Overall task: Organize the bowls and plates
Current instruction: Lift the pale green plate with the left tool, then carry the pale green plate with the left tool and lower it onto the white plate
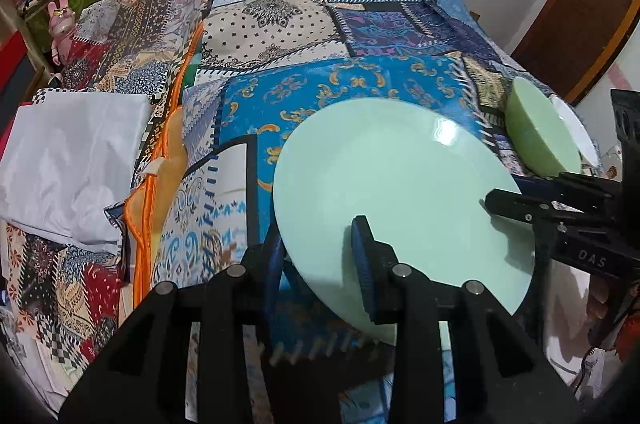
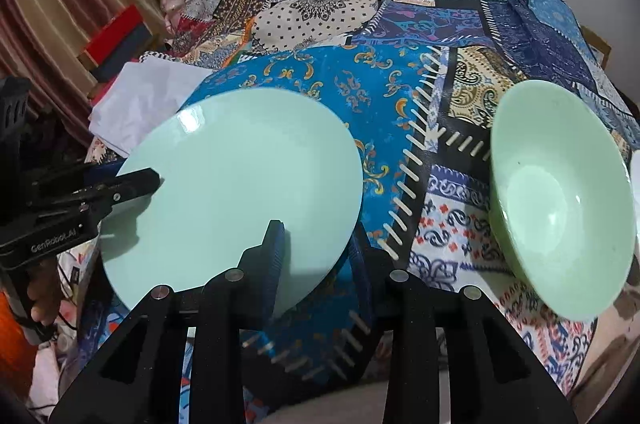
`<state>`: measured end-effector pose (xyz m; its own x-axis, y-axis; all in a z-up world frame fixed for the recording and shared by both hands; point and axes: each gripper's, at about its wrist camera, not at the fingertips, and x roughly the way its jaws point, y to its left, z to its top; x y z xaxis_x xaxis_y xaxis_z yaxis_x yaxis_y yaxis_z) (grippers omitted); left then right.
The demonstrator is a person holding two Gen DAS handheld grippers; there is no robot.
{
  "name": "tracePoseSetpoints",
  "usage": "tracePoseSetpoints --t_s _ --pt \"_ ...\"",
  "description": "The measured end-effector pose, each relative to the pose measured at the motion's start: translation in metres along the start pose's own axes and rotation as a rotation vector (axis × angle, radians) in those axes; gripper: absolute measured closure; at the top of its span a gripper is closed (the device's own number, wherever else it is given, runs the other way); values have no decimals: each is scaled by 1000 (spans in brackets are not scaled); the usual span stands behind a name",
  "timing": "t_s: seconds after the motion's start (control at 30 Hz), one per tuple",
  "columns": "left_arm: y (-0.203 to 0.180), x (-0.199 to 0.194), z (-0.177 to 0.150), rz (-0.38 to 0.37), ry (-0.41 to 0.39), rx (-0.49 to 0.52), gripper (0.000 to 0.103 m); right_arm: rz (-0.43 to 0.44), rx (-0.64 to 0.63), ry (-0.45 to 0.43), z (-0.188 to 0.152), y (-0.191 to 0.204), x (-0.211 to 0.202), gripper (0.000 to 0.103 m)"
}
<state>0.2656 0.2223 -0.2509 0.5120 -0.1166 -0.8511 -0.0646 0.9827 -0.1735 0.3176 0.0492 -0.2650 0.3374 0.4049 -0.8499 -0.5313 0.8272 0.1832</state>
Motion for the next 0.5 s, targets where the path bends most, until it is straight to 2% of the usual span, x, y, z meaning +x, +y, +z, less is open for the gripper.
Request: tracePoseSetpoints --t_s 0.5 --pt "-32 -67 -22 1 -82 17 70 26 8 -91 -22 8 -55 73"
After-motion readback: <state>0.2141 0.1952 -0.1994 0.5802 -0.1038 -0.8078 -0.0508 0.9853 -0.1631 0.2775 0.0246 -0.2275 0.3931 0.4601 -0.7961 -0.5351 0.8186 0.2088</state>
